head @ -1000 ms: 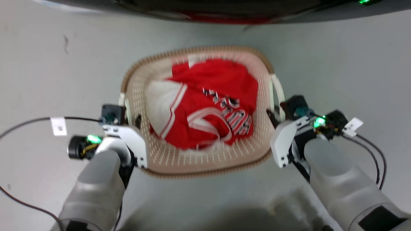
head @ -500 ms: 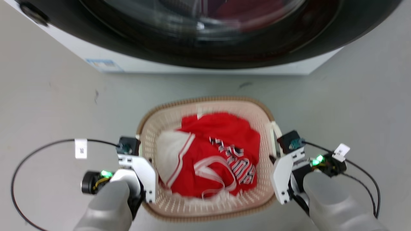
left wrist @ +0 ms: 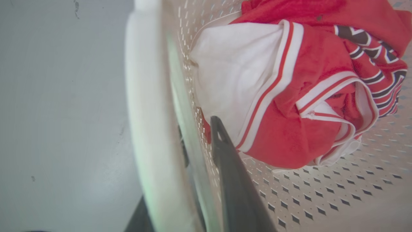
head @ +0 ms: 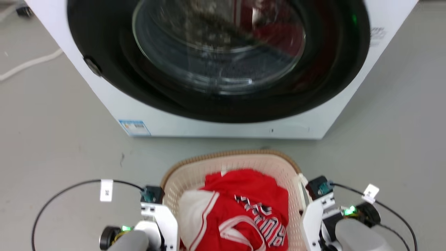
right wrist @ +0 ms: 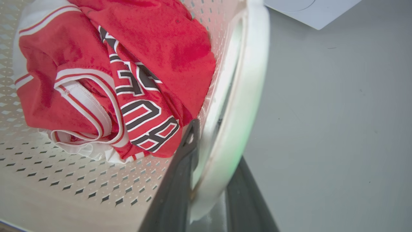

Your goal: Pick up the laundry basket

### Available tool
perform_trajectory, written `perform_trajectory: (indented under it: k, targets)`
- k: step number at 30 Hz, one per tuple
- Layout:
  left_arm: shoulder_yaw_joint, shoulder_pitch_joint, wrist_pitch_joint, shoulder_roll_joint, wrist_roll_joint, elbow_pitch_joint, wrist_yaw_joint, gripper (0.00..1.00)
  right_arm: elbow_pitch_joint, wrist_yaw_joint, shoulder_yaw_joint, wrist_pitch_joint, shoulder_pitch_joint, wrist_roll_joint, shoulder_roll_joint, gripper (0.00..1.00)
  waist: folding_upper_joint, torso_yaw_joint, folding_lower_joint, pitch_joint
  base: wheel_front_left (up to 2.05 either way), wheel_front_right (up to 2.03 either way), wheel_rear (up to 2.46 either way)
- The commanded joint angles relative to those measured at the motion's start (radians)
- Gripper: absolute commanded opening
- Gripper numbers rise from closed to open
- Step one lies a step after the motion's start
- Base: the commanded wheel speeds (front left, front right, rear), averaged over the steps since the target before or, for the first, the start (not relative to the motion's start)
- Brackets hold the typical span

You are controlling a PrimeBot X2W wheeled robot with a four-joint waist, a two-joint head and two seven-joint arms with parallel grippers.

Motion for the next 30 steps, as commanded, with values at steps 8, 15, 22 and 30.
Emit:
perform_trajectory:
  k: [8,15,22,30]
  targets:
    - [-0.094,0.075,0.085,0.011,-0.066,-0.028,-0.008,0.00,-0.029,0.003,0.061,0.062,0.096,0.086,-0.021,0.00,-0.0001,0.011,0.0002,-0.181,0.00,0.00,0.00]
    - [-0.156,0.097,0.140,0.024,-0.127,-0.047,-0.009,0.00,-0.053,0.003,0.110,0.107,0.125,0.155,-0.044,0.00,-0.0001,0.015,0.0002,-0.241,0.00,0.00,0.00]
    - [-0.207,0.105,0.191,0.035,-0.186,-0.059,-0.009,0.00,-0.058,0.001,0.155,0.134,0.126,0.208,-0.059,0.00,-0.0001,0.015,0.0002,-0.267,0.00,0.00,0.00]
    - [-0.258,0.097,0.213,0.042,-0.239,-0.063,-0.009,0.00,-0.058,0.001,0.200,0.159,0.128,0.260,-0.067,0.00,-0.0001,0.017,0.0002,-0.280,0.00,0.00,0.00]
